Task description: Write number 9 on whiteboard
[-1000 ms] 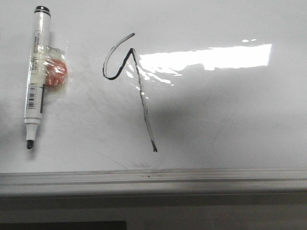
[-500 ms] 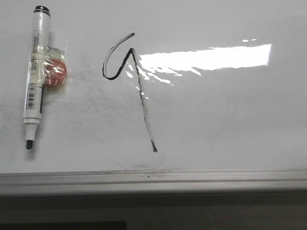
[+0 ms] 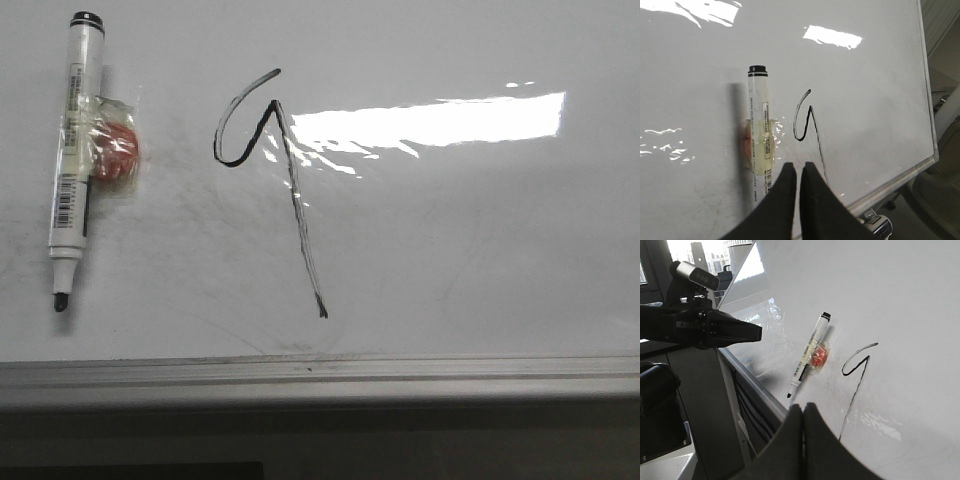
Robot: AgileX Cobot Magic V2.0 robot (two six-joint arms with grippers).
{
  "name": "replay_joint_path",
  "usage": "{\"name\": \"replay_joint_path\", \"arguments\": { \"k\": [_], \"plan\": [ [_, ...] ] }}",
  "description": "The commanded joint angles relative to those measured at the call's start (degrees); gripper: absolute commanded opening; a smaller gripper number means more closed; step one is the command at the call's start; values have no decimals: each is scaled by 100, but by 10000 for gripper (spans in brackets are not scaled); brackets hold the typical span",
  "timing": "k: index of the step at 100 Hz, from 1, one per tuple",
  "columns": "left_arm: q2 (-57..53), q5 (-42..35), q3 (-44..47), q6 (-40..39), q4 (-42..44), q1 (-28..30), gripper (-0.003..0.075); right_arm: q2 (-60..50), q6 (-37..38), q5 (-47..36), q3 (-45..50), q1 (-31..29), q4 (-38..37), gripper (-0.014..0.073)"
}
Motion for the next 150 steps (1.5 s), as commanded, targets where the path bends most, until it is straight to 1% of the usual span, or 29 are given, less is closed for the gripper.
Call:
{"name": "replay_joint_path", "arguments": {
  "k": [1,69,79,91,112,122,129,141,150],
  "plan": [
    [12,-422,-164,26,16,0,-20,36,-14,-481,-144,16,-83,-63],
    [12,-423,-150,26,16,0,-20,36,-14,-481,-144,16,-83,-63],
    [-11,-412,-150,26,16,131,-20,36,-14,-481,-144,16,-83,-63],
    [-23,-412,-150,26,16,686,-20,36,-14,-481,-144,16,-83,-63],
    [-239,-229,-150,26,75,2244,-20,36,-14,-481,-144,16,-83,-63],
    [-350,33,-150,26,489,2983,-20,36,-14,-481,-144,16,-83,-63],
    [-549,215,-150,26,887,3373,-20,36,-14,-481,-144,16,-83,-63],
    [-953,290,-33,26,1663,3901,-20,36,-14,-481,-144,16,-83,-63],
    [-1195,290,158,26,1764,4174,-20,36,-14,-481,-144,16,-83,-63]
  ]
}}
